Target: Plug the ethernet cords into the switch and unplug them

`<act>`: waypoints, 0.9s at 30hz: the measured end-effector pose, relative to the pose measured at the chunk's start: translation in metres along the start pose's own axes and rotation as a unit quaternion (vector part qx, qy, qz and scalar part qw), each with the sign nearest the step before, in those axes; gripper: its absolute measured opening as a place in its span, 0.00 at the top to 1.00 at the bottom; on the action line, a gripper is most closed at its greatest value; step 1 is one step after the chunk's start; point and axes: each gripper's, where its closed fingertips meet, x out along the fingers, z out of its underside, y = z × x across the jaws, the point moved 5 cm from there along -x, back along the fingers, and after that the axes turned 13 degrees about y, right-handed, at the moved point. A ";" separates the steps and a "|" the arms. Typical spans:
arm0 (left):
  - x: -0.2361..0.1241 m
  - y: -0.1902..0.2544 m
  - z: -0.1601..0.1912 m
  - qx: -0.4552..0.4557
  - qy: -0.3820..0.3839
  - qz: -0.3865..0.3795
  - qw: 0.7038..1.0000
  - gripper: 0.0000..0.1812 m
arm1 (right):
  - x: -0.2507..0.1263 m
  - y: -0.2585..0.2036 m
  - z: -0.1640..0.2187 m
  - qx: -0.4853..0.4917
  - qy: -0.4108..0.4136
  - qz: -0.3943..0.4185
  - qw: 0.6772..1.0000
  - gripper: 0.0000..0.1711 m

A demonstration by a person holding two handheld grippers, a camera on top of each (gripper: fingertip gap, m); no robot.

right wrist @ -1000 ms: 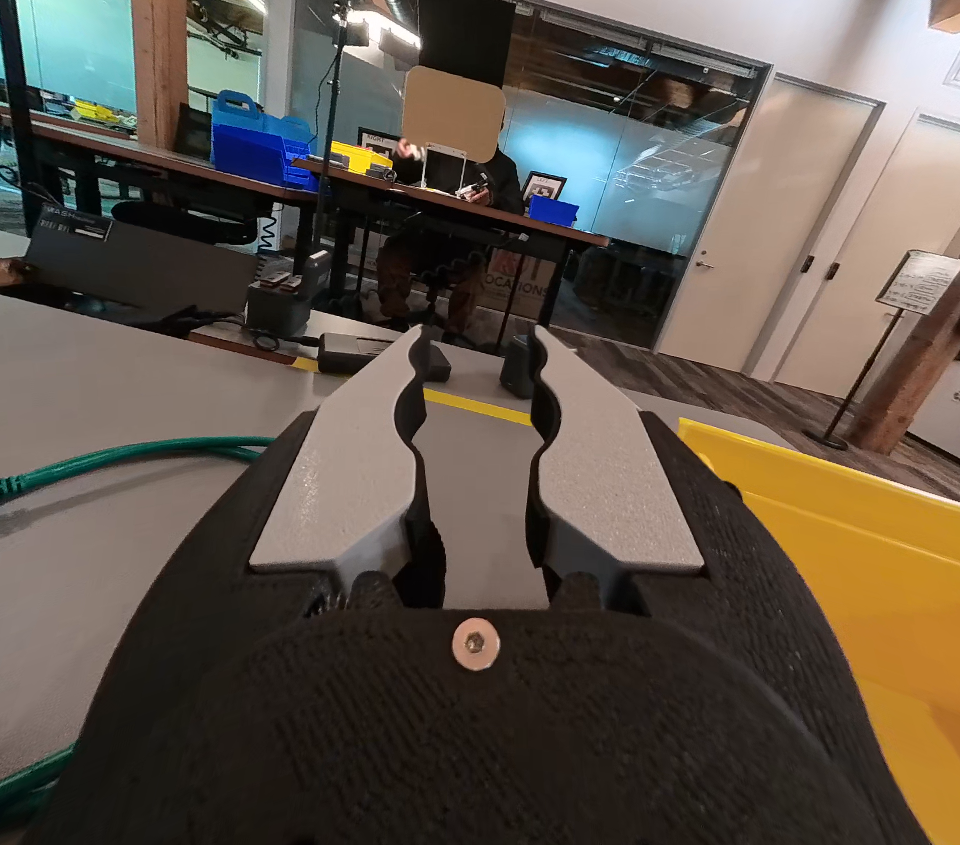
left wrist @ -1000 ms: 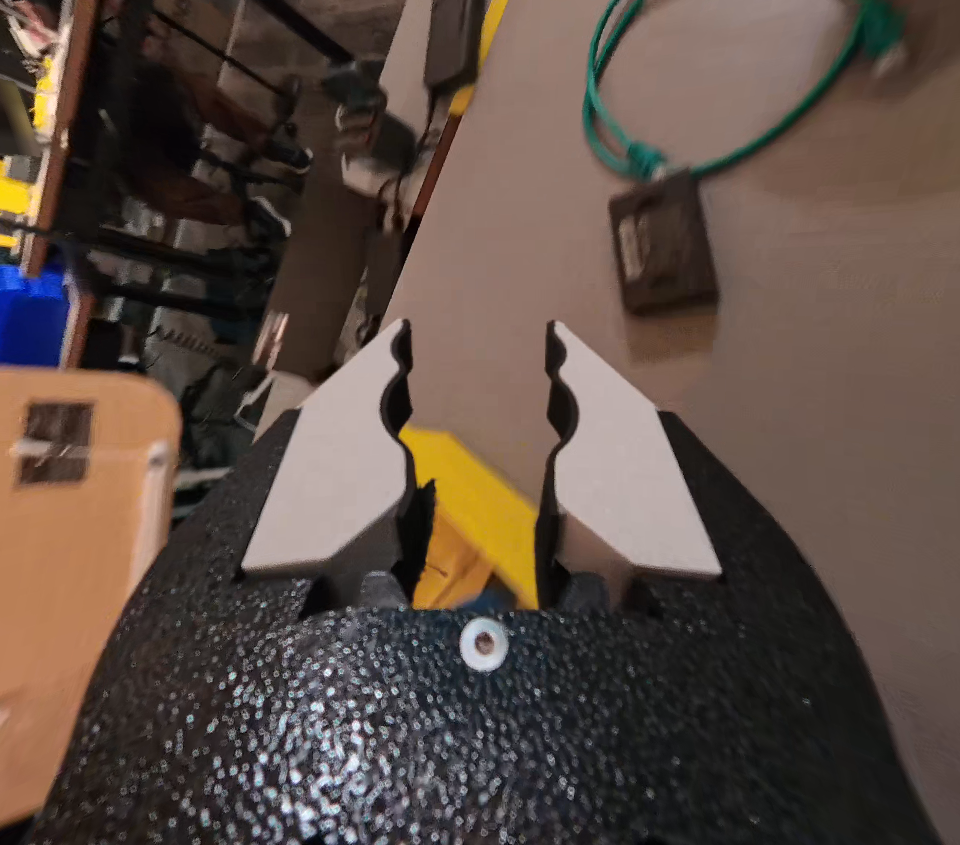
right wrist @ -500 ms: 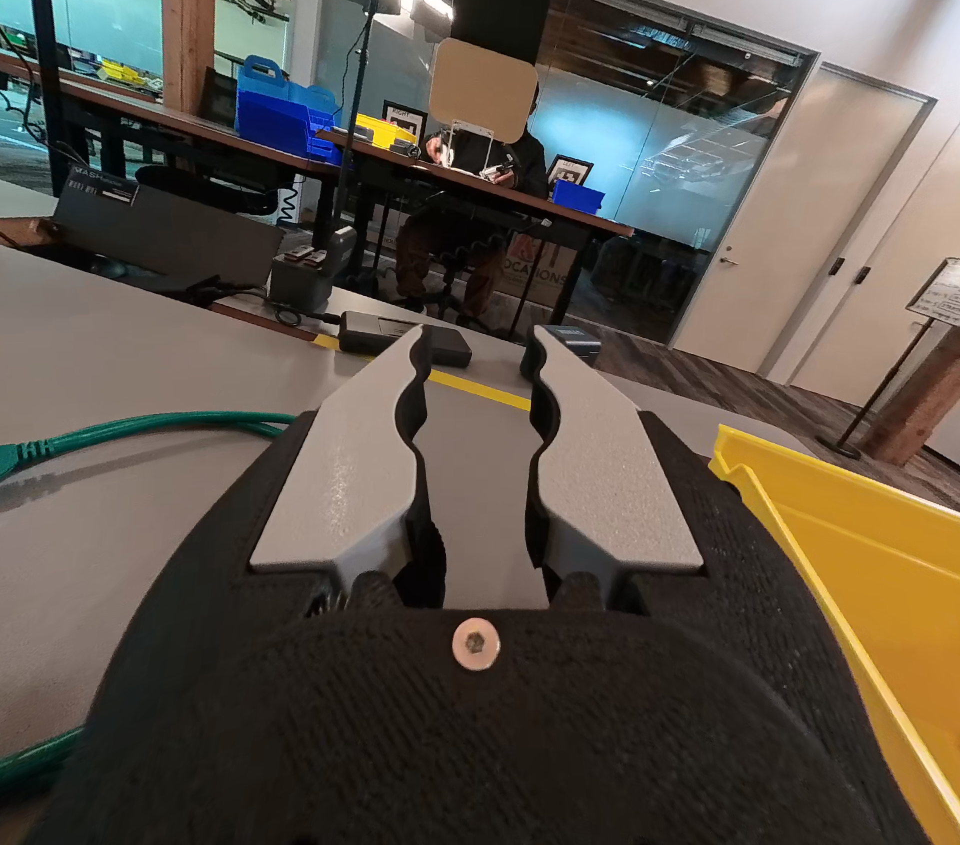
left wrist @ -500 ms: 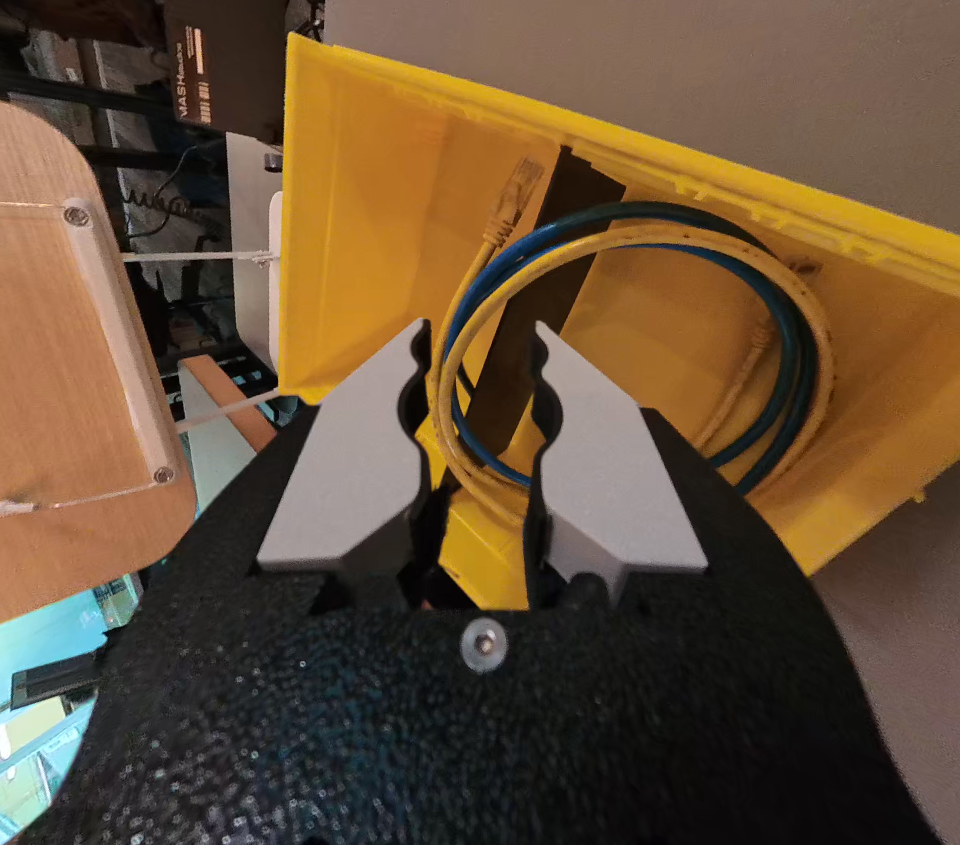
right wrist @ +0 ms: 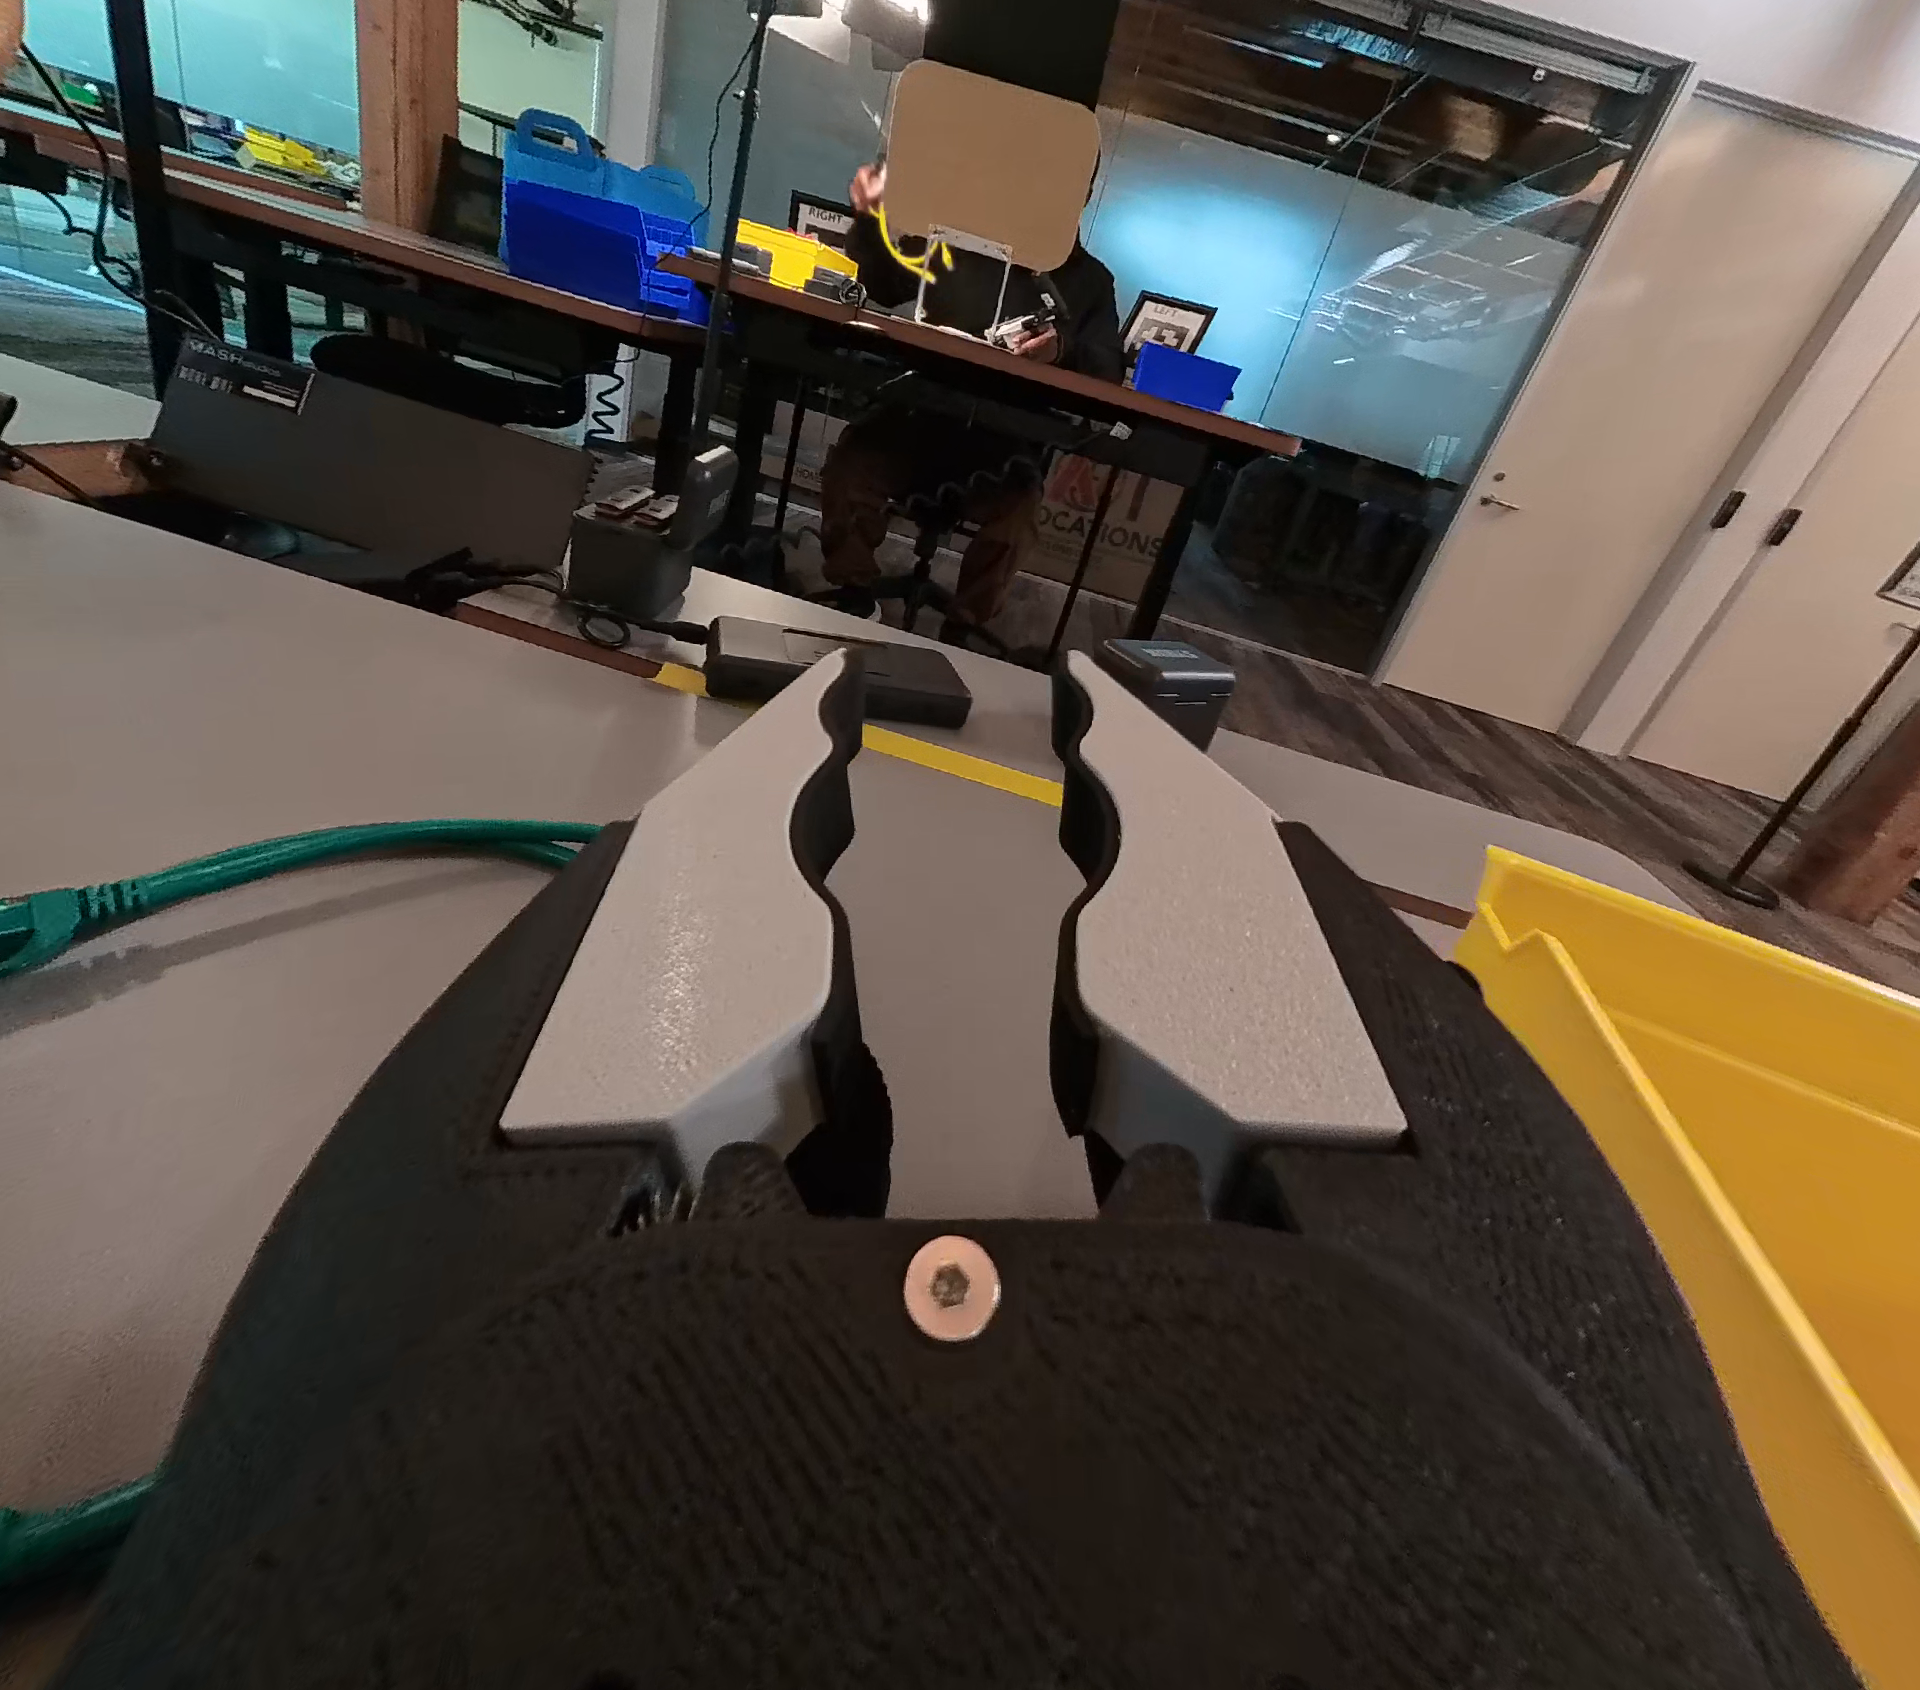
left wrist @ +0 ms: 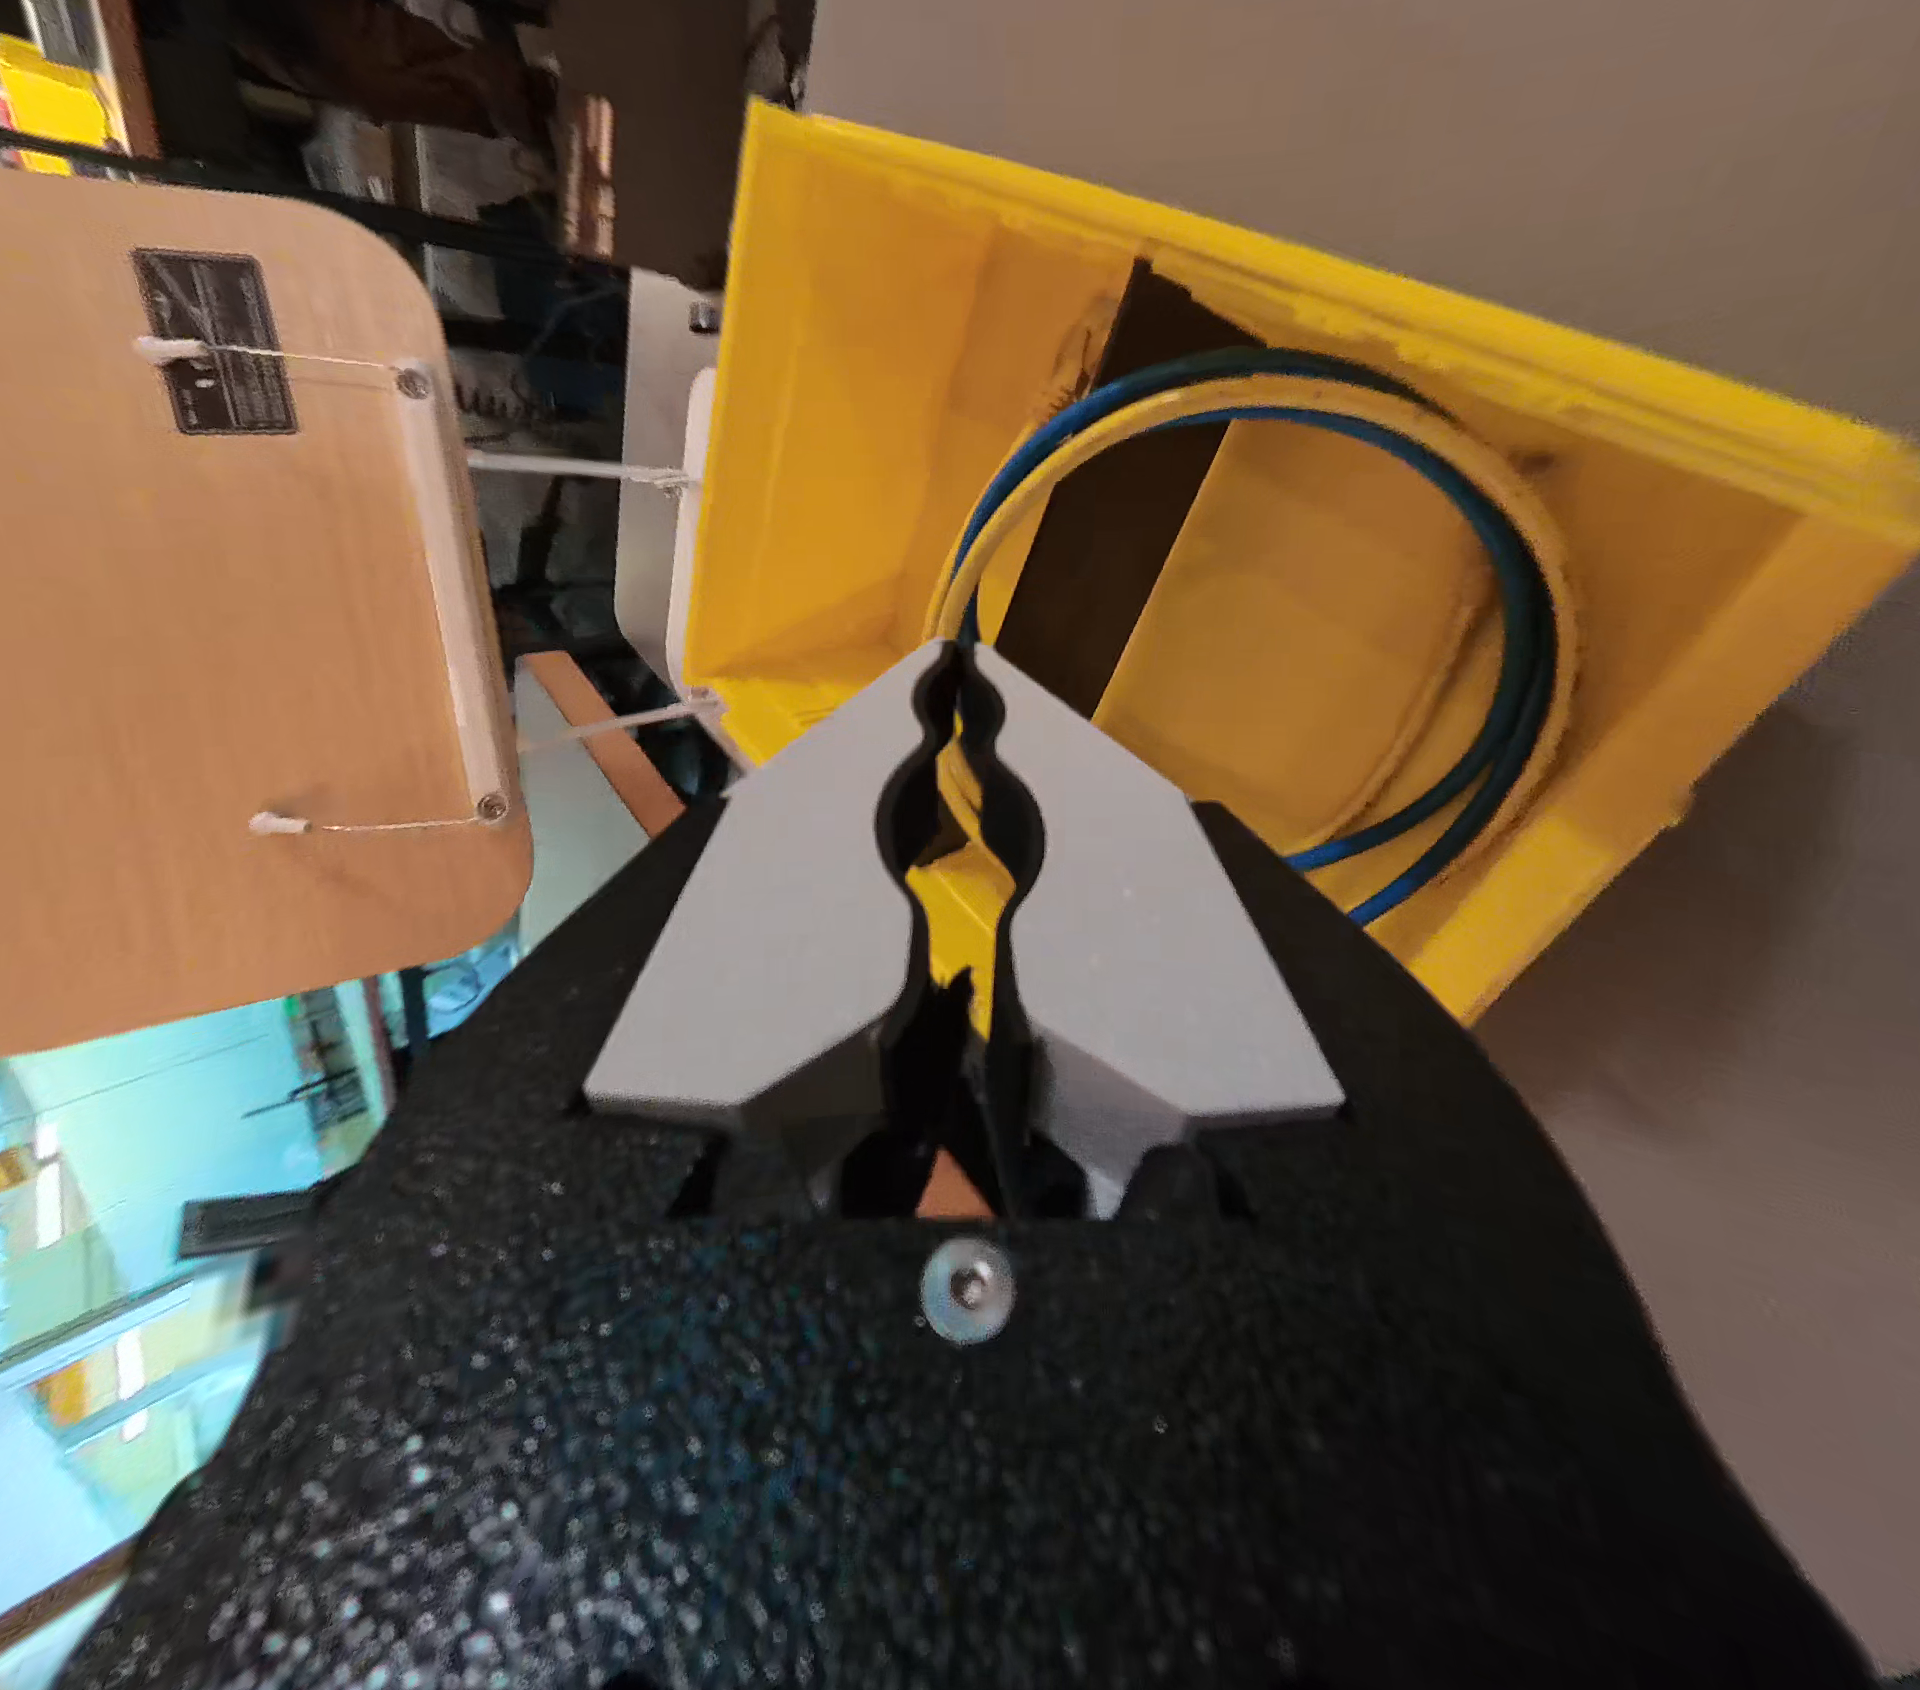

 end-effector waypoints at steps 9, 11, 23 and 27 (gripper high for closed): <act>0.044 0.007 -0.003 -0.019 0.027 0.060 0.998 0.88 | -0.001 -0.003 0.000 0.002 -0.002 -0.007 1.000 0.79; 0.057 0.007 0.001 -0.006 0.012 0.075 0.997 0.88 | -0.001 -0.002 0.000 0.005 -0.001 -0.006 1.000 0.79; 0.035 0.003 0.009 0.052 -0.035 0.010 0.998 0.99 | 0.000 -0.002 0.001 0.009 -0.002 -0.007 1.000 0.79; -0.010 -0.004 0.006 0.051 -0.034 -0.081 0.995 0.99 | 0.001 -0.005 0.001 0.008 -0.003 -0.011 1.000 0.79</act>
